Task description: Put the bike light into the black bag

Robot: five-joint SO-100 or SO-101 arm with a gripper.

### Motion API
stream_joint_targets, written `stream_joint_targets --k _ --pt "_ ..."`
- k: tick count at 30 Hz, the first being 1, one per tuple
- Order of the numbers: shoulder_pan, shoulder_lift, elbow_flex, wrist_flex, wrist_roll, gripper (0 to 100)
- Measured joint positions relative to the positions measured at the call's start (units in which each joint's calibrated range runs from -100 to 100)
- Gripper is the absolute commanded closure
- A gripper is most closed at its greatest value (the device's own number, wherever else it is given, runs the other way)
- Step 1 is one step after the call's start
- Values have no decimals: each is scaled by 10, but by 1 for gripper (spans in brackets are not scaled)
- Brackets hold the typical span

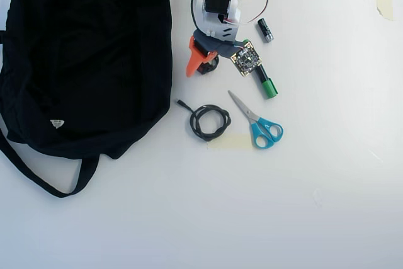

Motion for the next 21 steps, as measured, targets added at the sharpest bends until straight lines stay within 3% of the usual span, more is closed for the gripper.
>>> stream_joint_targets --k 21 --pt "0 66 -9 -10 0 63"
